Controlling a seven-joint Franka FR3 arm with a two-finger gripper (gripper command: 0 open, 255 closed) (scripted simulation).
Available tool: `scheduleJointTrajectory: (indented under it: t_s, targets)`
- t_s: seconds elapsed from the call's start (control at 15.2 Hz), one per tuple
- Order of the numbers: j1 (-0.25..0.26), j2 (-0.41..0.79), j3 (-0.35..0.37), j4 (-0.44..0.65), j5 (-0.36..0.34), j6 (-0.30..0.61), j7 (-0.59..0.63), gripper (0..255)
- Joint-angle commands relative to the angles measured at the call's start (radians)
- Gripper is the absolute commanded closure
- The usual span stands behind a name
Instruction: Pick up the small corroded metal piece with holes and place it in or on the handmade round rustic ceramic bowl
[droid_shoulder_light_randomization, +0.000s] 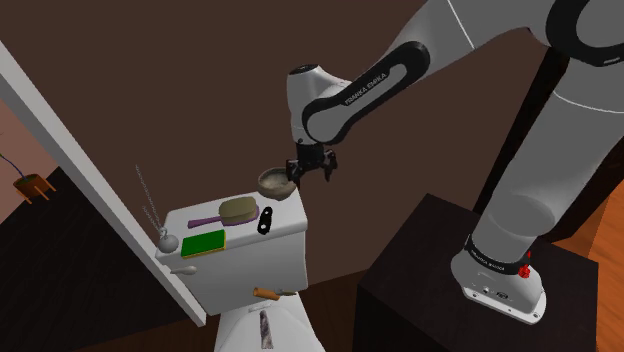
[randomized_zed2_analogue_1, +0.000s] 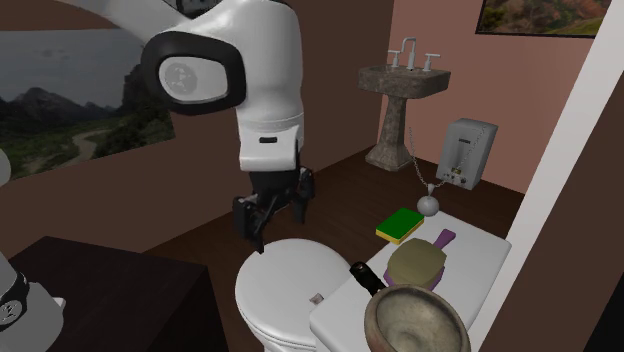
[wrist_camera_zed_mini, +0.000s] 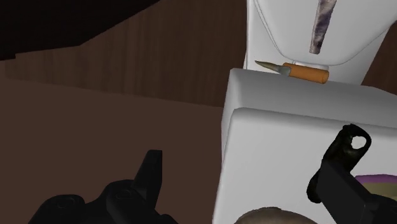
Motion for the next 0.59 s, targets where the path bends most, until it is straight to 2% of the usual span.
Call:
scheduleJointTrajectory:
  t_s: [0.0,0.53]
  targets:
    - [0.005,0.083,0.012,0.038,-0.027,0.044,0.072,0]
    - [0.071,0.408,-0.014,0.276,-0.143,0.131,0.307,0]
